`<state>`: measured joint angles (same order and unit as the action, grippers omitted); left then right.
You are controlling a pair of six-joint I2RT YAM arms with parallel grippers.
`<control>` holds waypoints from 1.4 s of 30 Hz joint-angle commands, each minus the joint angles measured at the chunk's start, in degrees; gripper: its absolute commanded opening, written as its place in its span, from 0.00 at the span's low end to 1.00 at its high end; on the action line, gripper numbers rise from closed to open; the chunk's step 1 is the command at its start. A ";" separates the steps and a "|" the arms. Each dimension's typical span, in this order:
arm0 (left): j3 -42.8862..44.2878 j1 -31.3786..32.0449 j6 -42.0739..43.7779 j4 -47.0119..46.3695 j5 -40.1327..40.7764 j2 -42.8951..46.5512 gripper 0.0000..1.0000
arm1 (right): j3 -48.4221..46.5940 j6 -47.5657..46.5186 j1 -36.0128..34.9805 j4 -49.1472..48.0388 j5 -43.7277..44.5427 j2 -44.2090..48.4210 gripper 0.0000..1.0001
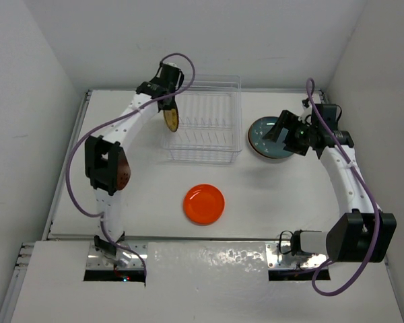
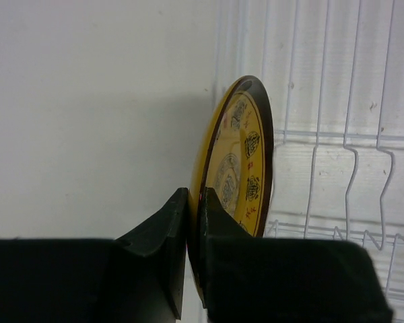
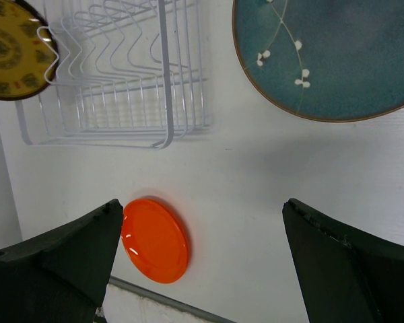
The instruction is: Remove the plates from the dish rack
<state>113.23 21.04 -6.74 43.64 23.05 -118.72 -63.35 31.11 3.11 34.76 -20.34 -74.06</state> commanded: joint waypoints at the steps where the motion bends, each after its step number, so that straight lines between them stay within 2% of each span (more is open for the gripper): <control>1: 3.66 0.84 -1.08 -0.31 7.08 9.01 0.00 | -2.39 0.09 -0.48 -0.93 1.00 0.06 0.99; 6: 1.04 0.94 -1.96 -0.05 7.28 14.73 0.00 | -1.60 -0.09 -0.48 -0.49 1.62 0.15 0.99; 9: 0.86 0.76 -5.12 3.55 -1.65 19.99 0.00 | -1.69 -0.26 -0.48 0.04 1.53 0.32 0.99; 10: 0.24 0.67 -6.51 4.52 -11.52 21.15 0.00 | -1.77 -0.44 -0.48 0.13 1.01 0.32 0.99; 11: -0.81 0.67 -7.22 4.53 -17.36 22.55 0.00 | -2.04 -0.70 -0.48 0.22 0.83 0.41 0.99; 12: -4.73 0.58 -7.75 4.09 -23.17 25.70 0.00 | -2.13 -0.79 -0.48 0.30 0.57 0.58 0.99; 13: -7.82 0.76 -8.54 2.26 -35.49 27.29 0.00 | -2.39 -0.88 -0.48 0.30 -0.48 0.76 0.99; 14: -15.16 1.02 -9.33 0.94 -44.84 31.14 0.00 | -2.56 -1.14 -0.48 0.22 -1.10 0.94 0.99; 16: -23.97 1.63 -11.79 -3.62 -52.19 34.94 0.00 | -3.26 -1.32 -0.48 0.30 -2.77 1.55 0.99; 17: -32.37 2.25 -12.24 -5.04 -54.05 38.35 0.00 | -3.44 -1.41 -0.39 0.48 -3.13 1.81 0.99; 19: -39.89 5.67 -13.38 -7.50 -52.24 40.92 0.00 | -4.14 -1.23 -0.39 0.74 -3.57 2.60 0.99; 20: -46.37 7.07 -13.91 -8.56 -51.62 42.59 0.02 | -4.32 -1.23 -0.39 0.92 -3.74 2.87 0.99; 23: -56.32 11.82 -17.68 -14.53 -51.08 43.39 0.02 | -5.20 -1.41 -0.39 1.62 -4.01 3.48 0.99; 26: -61.72 15.69 -21.20 -20.34 -49.34 42.87 0.02 | -6.17 -1.84 -0.39 2.41 -3.75 3.31 0.99; 29: -64.27 15.79 -21.82 -22.98 -48.45 41.73 0.03 | -6.43 -1.15 -0.39 2.42 -3.66 3.49 0.99; 30: -64.71 15.88 -21.82 -22.90 -47.84 41.38 0.06 | -6.35 -1.06 -0.39 2.33 -3.66 3.57 0.99; 31: -64.71 15.79 -21.73 -22.72 -46.62 40.59 0.28 | -6.26 -0.88 -0.39 2.24 -3.66 3.92 0.99; 32: -64.28 15.79 -21.65 -21.50 -45.65 40.23 0.42 | -6.08 -0.62 -0.39 2.33 -3.66 4.19 0.99; 33: -63.84 15.79 -21.47 -20.44 -44.07 39.79 0.70 | -6.17 -0.70 -0.39 2.59 -3.66 4.36 0.99; 34: -63.49 15.88 -20.77 -19.91 -43.71 39.88 0.78 | -6.17 -0.79 -0.39 2.85 -3.57 4.63 0.99; 37: -60.86 15.79 -19.46 -17.36 -40.73 40.14 1.00 | -6.26 -2.02 -0.39 4.78 -2.61 5.68 0.99; 39: -56.56 15.79 -18.31 -13.07 -36.87 39.45 1.00 | -6.61 -3.51 -0.39 7.06 -0.85 6.30 0.99; 40: -54.71 15.79 -17.52 -10.79 -30.06 39.00 1.00 | -6.87 -4.04 -0.39 7.86 -0.15 6.65 0.99; 42: -48.82 15.70 -17.34 -3.84 -21.43 38.39 1.00 | -8.27 -5.97 -0.48 11.36 3.63 7.26 0.99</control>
<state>56.97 36.99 -25.93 34.00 -11.97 -80.36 -68.12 28.34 3.11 42.00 -20.88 -68.62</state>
